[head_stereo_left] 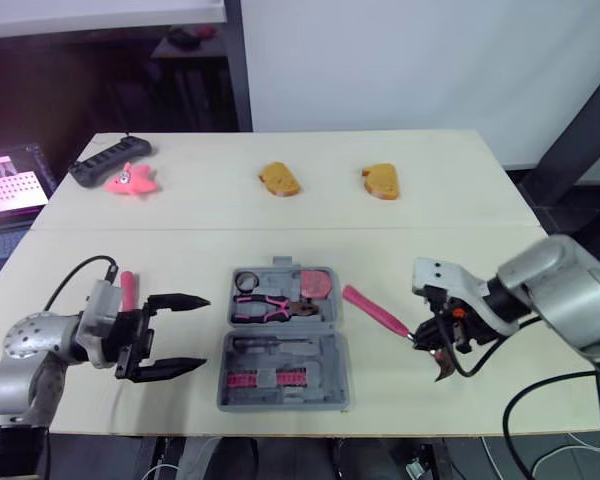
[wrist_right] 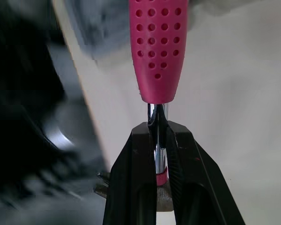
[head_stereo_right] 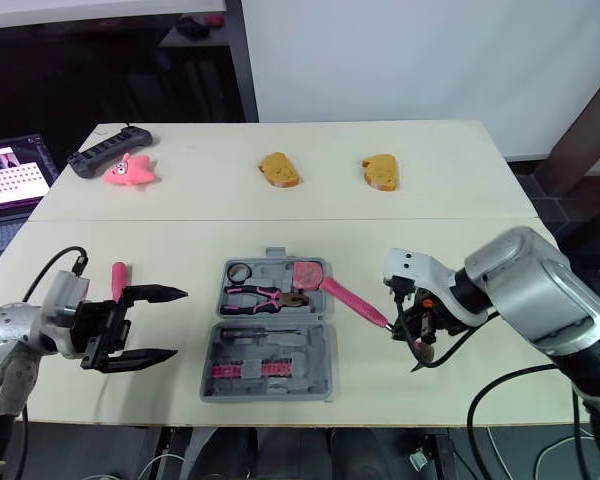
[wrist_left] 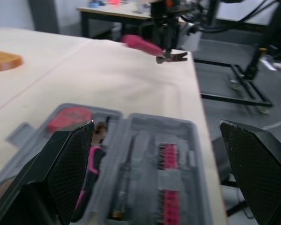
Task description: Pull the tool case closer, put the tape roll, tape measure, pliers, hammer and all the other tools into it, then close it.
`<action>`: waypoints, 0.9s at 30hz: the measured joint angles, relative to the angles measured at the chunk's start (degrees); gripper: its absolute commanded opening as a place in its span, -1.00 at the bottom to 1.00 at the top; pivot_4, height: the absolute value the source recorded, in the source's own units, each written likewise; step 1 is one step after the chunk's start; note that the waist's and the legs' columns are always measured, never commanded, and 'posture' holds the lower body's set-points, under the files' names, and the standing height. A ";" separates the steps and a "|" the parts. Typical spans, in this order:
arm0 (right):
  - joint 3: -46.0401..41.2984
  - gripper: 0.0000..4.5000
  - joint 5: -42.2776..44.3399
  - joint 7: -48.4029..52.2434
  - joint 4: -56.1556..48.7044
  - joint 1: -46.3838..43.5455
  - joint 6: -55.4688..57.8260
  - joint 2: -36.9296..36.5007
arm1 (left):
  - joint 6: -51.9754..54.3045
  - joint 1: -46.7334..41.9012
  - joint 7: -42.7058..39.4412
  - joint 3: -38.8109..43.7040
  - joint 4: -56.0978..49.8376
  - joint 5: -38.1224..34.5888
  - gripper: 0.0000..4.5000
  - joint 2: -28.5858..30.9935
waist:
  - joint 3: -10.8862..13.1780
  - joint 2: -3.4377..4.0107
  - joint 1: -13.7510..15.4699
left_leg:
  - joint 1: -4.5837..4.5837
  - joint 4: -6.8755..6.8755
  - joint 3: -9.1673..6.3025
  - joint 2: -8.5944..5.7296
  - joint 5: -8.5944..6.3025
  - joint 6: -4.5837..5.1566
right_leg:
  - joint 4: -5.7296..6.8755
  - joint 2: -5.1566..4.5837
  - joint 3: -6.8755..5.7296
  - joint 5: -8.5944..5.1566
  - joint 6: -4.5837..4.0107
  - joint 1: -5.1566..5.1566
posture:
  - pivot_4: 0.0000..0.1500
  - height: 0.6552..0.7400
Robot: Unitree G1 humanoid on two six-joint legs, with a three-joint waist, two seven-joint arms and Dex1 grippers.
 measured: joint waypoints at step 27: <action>-30.06 0.22 56.25 -113.86 5.70 21.98 6.15 46.83 | -3.30 -1.54 -0.67 -3.19 0.86 0.39 1.00 0.81 | -0.50 -0.69 -1.54 | -0.71 0.47 -0.09 0.08 -0.11 0.19 | -0.01 0.13 0.05 0.09 0.17 -0.34 | 1.00 1.00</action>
